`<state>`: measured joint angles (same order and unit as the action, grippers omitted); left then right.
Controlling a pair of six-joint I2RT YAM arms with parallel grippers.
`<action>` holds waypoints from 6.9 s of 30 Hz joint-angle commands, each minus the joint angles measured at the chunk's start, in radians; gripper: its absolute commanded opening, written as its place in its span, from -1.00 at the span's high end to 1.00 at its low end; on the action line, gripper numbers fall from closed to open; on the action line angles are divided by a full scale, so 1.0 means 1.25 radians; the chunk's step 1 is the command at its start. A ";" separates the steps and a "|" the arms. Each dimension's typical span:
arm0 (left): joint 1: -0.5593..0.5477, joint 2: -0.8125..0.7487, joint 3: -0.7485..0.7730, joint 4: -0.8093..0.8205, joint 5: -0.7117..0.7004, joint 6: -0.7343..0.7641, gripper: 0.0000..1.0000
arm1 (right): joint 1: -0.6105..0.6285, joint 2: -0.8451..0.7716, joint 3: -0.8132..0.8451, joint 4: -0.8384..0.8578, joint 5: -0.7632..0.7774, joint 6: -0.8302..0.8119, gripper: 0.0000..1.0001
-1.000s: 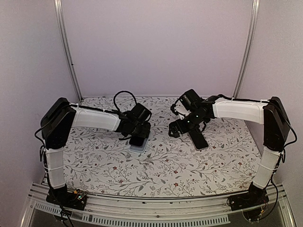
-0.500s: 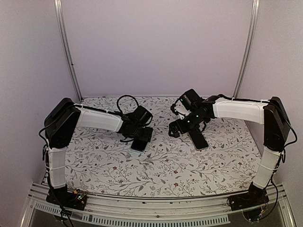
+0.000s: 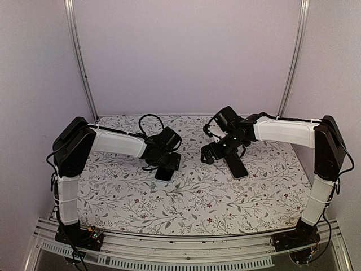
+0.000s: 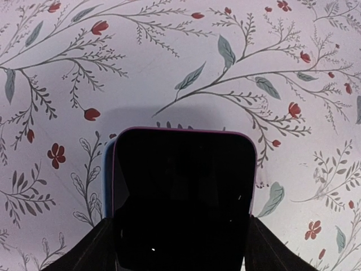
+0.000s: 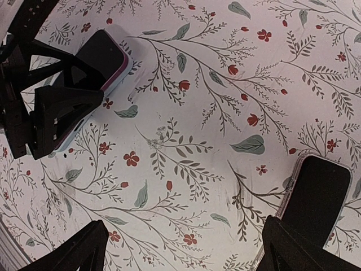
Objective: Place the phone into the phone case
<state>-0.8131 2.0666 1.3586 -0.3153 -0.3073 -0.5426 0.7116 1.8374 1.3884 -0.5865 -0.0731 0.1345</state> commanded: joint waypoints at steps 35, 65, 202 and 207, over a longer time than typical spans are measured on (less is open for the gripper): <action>-0.029 0.027 -0.065 -0.002 0.085 0.048 -0.99 | 0.001 -0.049 -0.023 0.007 0.000 -0.001 -0.98; -0.153 -0.226 -0.381 0.510 -0.140 0.160 0.40 | -0.016 0.116 -0.099 0.602 -0.350 0.439 -0.98; -0.205 -0.523 -0.469 0.861 0.637 0.343 1.00 | 0.016 -0.414 -0.249 0.556 -0.821 -0.060 -0.03; -0.208 -0.519 -0.452 0.834 0.636 0.360 1.00 | 0.017 -0.407 -0.248 0.552 -0.801 -0.057 0.49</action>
<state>-1.0550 1.4471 0.7506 0.6827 0.4633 -0.1307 0.7277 1.3201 1.0573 0.0875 -1.0821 0.0414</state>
